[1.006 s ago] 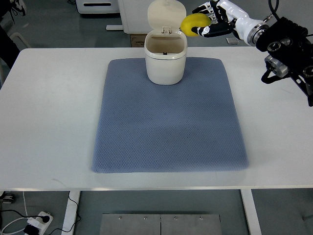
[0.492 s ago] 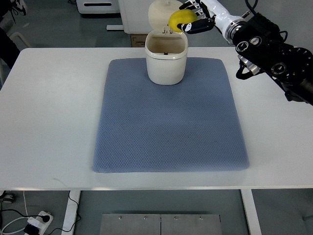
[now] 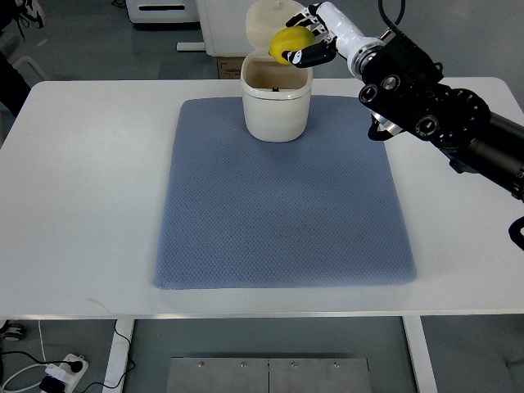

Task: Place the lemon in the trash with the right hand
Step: 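Lift the lemon and carry it with the right hand over the bin opening, then open the right hand to drop the lemon into the white bin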

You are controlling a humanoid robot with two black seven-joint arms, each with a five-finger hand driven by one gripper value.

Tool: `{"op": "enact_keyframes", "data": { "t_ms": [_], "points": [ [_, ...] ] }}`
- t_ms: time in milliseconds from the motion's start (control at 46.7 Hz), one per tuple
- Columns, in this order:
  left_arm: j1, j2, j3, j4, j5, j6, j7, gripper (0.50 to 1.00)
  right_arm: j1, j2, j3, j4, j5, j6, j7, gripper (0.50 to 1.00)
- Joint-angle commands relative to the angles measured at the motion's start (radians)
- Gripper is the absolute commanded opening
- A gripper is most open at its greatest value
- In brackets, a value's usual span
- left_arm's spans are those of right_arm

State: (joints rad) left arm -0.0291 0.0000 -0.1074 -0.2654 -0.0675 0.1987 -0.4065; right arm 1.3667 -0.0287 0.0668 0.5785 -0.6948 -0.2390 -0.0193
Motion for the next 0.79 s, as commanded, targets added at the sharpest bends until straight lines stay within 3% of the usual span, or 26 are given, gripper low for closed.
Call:
{"op": "enact_keyframes", "data": {
  "t_ms": [0, 621, 642, 706, 770],
  "points": [
    [0.0, 0.0, 0.0, 0.0, 0.0, 0.001, 0.0, 1.0, -0.001, 0.006, -0.015, -0.015, 0.0, 0.0, -0.001, 0.5],
    [0.0, 0.0, 0.0, 0.0, 0.0, 0.001, 0.0, 1.0, -0.015, 0.029, -0.047, -0.04, 0.008, -0.013, -0.001, 0.5],
    [0.0, 0.0, 0.0, 0.0, 0.0, -0.001, 0.0, 1.0, -0.014, 0.029, -0.045, -0.04, 0.011, -0.013, -0.001, 0.518],
    [0.0, 0.0, 0.0, 0.0, 0.0, -0.001, 0.0, 1.0, -0.014, 0.029, -0.045, -0.04, 0.021, -0.013, -0.001, 0.689],
    [0.0, 0.0, 0.0, 0.0, 0.0, 0.001, 0.0, 1.0, -0.015, 0.029, -0.045, -0.039, 0.031, -0.011, -0.001, 0.805]
  ]
}}
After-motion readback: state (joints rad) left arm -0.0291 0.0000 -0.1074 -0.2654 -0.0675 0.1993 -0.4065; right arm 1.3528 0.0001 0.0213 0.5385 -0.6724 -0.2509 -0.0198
